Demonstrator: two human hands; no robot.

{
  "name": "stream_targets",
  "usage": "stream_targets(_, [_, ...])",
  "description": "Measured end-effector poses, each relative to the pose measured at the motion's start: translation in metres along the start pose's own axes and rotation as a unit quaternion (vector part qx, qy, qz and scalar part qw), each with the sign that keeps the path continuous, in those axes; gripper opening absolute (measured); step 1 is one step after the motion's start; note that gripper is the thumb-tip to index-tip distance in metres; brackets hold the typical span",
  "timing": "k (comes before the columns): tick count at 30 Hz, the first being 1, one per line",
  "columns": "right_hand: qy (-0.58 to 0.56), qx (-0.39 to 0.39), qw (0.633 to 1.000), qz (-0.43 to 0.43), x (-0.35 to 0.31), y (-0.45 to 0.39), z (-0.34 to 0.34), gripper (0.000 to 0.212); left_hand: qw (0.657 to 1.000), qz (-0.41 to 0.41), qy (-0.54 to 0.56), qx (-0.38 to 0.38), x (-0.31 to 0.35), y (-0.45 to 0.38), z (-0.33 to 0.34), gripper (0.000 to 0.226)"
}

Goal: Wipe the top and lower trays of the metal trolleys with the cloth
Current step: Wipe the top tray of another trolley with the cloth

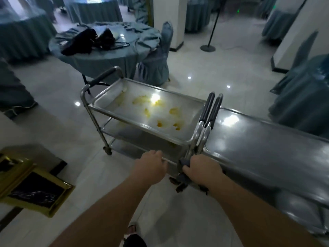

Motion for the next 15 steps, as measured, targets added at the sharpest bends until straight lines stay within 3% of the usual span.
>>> stream_targets(5, [0.002,0.021,0.999,-0.025,-0.081,-0.053,-0.034,0.037,1.0,-0.011,-0.014,0.023,-0.073,-0.037,-0.049,0.048])
stream_targets(9, [-0.011,0.027,0.999,-0.032,-0.156,-0.11,-0.057,0.032,0.999,0.0,-0.035,0.03,-0.141,-0.067,-0.095,0.047])
stream_targets(15, [-0.035,0.039,0.999,0.009,-0.238,-0.181,-0.084,0.037,0.998,-0.005,-0.046,0.038,-0.242,-0.115,-0.163,0.046])
Point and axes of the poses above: each hand's wrist, its own y-axis away from the middle knuckle, its own z-axis out of the palm, x = y × z, the point moved 10 cm from there along -y, towards the middle knuckle, and after that the axes turned 4 degrees about y, right-handed, at the moved point
